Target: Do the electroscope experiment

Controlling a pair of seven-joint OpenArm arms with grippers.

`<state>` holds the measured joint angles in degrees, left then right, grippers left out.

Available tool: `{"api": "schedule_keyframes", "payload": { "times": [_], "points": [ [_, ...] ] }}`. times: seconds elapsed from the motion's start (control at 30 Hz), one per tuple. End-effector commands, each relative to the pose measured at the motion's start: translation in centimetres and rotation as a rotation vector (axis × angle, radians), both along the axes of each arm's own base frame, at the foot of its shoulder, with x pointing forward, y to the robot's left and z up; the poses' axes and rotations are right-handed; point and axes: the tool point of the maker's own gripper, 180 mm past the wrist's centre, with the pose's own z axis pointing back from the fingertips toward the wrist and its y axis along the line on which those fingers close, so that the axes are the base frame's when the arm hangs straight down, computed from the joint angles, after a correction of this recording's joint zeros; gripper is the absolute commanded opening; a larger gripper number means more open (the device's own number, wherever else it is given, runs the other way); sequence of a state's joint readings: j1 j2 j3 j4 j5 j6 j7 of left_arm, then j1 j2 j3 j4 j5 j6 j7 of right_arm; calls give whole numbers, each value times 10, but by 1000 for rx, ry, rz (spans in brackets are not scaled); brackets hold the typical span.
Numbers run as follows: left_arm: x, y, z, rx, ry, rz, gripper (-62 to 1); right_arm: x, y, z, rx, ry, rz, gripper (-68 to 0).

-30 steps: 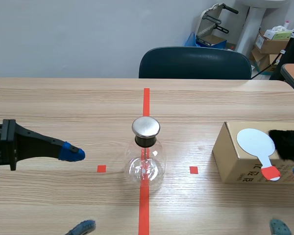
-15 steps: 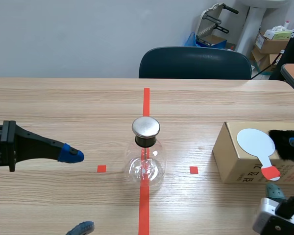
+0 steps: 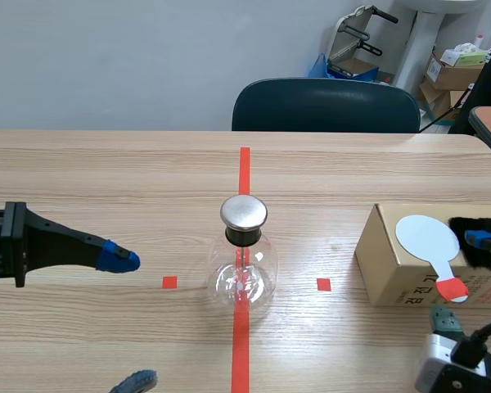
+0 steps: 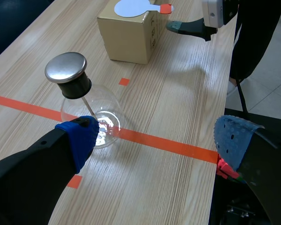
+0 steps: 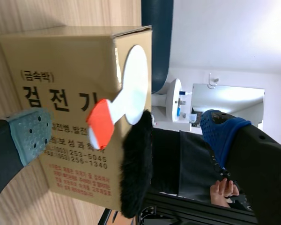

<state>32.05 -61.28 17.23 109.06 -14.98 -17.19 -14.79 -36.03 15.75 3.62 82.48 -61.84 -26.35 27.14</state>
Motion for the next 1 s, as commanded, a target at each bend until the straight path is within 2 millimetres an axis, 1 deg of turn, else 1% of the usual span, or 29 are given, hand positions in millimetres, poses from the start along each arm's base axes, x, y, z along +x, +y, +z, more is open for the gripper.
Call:
{"api": "schedule_keyframes", "payload": {
  "times": [0.0,0.43,0.5,0.67,0.97],
  "points": [
    [-1,-3,4,-25,4,1,-78,6,-6,7,-20,-31,0,4],
    [-1,-3,4,-25,4,1,-78,6,-7,5,-31,-25,3,4],
    [-1,-3,4,-25,4,1,-78,6,-7,5,-32,-26,3,-56],
    [-1,-3,4,-25,4,1,-78,6,-7,5,-32,-26,3,-292],
    [-1,-3,4,-25,3,1,-78,6,-7,5,-31,-26,3,-523]
  ]
}}
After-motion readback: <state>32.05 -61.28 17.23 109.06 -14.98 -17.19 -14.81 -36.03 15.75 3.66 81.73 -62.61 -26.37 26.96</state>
